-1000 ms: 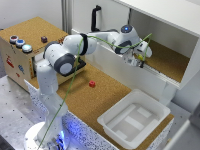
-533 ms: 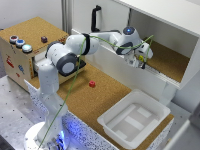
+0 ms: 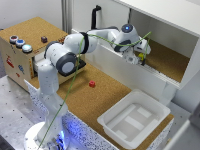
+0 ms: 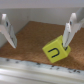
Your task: Put the yellow object inside the right cabinet
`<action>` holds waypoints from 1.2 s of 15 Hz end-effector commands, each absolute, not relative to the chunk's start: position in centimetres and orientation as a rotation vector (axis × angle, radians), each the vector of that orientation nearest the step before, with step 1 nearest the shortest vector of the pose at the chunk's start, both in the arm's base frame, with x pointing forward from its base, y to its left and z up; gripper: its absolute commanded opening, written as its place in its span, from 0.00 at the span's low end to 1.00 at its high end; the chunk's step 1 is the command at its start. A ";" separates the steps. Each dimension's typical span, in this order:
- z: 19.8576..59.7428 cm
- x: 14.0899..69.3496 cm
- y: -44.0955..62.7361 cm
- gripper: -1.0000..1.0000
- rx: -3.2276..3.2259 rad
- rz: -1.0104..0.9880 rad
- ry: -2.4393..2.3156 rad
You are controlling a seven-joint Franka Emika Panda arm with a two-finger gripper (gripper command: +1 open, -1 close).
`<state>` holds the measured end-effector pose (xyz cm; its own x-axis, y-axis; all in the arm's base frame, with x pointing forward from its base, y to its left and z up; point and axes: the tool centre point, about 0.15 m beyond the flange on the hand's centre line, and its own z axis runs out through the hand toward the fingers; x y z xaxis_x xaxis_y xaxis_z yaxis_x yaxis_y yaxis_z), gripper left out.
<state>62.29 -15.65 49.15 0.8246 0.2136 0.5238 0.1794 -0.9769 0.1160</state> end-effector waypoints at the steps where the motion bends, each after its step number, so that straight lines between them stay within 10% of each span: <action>1: 50.7 52.1 -11.6 1.00 2.848 0.939 0.328; 18: 46.8 37.7 2.0 1.00 2.930 0.531 0.343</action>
<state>40.34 -0.77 48.10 0.8972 0.2614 0.3560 0.2465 -0.9652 0.0873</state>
